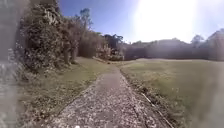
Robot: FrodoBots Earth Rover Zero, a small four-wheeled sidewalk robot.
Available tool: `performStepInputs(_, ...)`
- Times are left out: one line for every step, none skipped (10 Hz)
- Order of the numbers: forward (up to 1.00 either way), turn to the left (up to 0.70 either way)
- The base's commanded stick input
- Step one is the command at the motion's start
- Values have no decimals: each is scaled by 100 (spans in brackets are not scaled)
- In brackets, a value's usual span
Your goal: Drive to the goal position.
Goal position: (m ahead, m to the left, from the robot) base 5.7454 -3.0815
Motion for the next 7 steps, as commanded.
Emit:
performStepInputs(100, 0)
performStepInputs(100, 0)
performStepInputs(100, 0)
performStepInputs(100, -1)
performStepInputs(100, -15)
performStepInputs(100, -40)
performStepInputs(100, -40)
